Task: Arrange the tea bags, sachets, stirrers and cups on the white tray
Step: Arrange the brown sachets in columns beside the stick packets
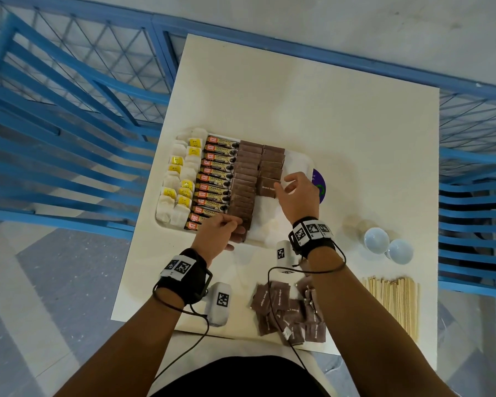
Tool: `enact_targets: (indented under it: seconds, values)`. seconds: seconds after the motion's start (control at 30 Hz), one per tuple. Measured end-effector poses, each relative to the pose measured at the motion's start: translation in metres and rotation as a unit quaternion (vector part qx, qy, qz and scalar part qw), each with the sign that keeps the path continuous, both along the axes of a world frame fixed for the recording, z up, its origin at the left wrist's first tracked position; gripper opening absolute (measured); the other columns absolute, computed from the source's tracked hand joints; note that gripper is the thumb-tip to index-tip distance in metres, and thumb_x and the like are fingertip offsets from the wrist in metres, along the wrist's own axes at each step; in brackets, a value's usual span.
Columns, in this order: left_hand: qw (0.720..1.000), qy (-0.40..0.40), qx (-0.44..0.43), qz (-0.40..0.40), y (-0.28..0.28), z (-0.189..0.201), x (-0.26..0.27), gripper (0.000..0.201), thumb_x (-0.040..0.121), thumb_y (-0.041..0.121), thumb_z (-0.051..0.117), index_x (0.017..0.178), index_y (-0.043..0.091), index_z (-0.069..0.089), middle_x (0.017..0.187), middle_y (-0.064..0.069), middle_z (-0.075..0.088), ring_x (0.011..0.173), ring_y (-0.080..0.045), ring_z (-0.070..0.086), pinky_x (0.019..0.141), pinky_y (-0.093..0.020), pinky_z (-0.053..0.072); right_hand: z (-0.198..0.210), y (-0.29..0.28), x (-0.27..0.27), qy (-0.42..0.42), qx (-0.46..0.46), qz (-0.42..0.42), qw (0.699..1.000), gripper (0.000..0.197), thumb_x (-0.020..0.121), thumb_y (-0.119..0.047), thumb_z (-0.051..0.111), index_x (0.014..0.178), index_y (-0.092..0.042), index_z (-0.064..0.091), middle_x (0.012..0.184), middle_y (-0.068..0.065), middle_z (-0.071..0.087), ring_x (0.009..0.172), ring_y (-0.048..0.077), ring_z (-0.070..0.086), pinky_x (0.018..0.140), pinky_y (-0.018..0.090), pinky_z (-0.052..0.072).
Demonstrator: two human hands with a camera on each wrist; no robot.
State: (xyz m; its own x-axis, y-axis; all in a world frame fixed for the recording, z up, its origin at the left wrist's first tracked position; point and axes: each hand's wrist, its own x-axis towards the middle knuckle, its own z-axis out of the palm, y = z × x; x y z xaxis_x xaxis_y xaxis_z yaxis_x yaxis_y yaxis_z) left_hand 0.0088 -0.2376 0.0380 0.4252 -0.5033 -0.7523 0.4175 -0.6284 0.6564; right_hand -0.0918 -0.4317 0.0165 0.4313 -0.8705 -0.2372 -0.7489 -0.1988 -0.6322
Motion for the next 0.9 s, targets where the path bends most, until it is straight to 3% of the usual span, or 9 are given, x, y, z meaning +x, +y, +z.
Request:
enact_targets:
  seconds: [0.13,0.33,0.4,0.5,0.63,0.7,0.8,0.9]
  values:
    - [0.999,-0.027,-0.01,-0.035,0.001,-0.001,-0.016,0.014,0.1,0.011,0.057,0.11,0.011,0.067,0.093,-0.004,0.078,0.079,-0.019,0.071,0.065,-0.032,0.055,0.013,0.004,-0.026,-0.039,0.045,0.044,0.997,0.004,0.092,-0.025,0.068,0.095,-0.022,0.067,0.081,-0.014,0.065,0.071,0.003,0.06,0.065,0.014,0.044]
    - [0.972,-0.099,-0.032,-0.209,0.01,-0.013,-0.051,0.022,0.087,0.019,0.079,0.107,0.021,0.07,0.098,0.005,0.075,0.088,-0.012,0.07,0.069,-0.02,0.052,0.026,0.034,-0.081,-0.05,0.109,0.075,0.99,0.005,0.091,-0.023,0.069,0.093,-0.027,0.071,0.083,-0.014,0.07,0.075,0.007,0.066,0.071,0.021,0.055]
    - [0.952,-0.127,-0.032,-0.278,0.013,-0.017,-0.064,0.03,0.082,0.02,0.083,0.109,0.021,0.069,0.1,0.007,0.073,0.089,-0.009,0.068,0.074,-0.015,0.05,0.024,0.05,-0.101,-0.037,0.115,0.077,0.99,0.007,0.09,-0.022,0.069,0.091,-0.029,0.071,0.082,-0.014,0.07,0.073,0.005,0.065,0.07,0.019,0.053]
    - [0.914,-0.176,-0.022,-0.365,0.018,-0.021,-0.083,0.042,0.078,0.024,0.086,0.115,0.02,0.067,0.108,0.005,0.064,0.096,-0.016,0.062,0.079,-0.022,0.049,0.023,0.076,-0.126,-0.008,0.138,0.074,0.988,0.007,0.09,-0.021,0.07,0.093,-0.027,0.071,0.083,-0.013,0.07,0.072,0.002,0.063,0.066,0.014,0.048]
    - [0.823,-0.293,0.003,-0.487,0.027,-0.03,-0.097,0.072,0.065,0.046,0.092,0.126,0.022,0.06,0.121,0.0,0.054,0.11,-0.021,0.05,0.096,-0.038,0.047,0.022,0.111,-0.152,0.052,0.134,0.082,0.986,0.014,0.088,-0.015,0.071,0.101,-0.02,0.069,0.089,-0.009,0.067,0.079,0.002,0.061,0.07,0.011,0.043]
    - [0.781,-0.349,-0.007,-0.518,0.035,-0.032,-0.104,0.077,0.065,0.053,0.089,0.127,0.021,0.056,0.124,-0.002,0.052,0.114,-0.024,0.048,0.098,-0.041,0.045,0.021,0.132,-0.161,0.1,0.112,0.077,0.986,0.021,0.087,-0.012,0.071,0.107,-0.019,0.066,0.096,-0.006,0.065,0.086,0.01,0.062,0.075,0.016,0.047]
    - [0.755,-0.395,-0.013,-0.524,0.045,-0.035,-0.112,0.07,0.071,0.046,0.087,0.127,0.018,0.055,0.126,-0.005,0.052,0.116,-0.027,0.047,0.098,-0.04,0.044,0.019,0.16,-0.164,0.163,0.076,0.07,0.981,0.035,0.087,-0.01,0.07,0.119,-0.017,0.059,0.117,0.003,0.06,0.099,0.021,0.062,0.085,0.028,0.051]
    - [0.756,-0.401,-0.014,-0.516,0.049,-0.038,-0.114,0.059,0.076,0.038,0.084,0.123,0.014,0.059,0.124,-0.008,0.052,0.116,-0.03,0.045,0.096,-0.041,0.043,0.016,0.176,-0.16,0.175,0.069,0.07,0.98,0.048,0.087,-0.002,0.062,0.132,-0.015,0.05,0.132,0.01,0.052,0.114,0.028,0.058,0.096,0.037,0.052]
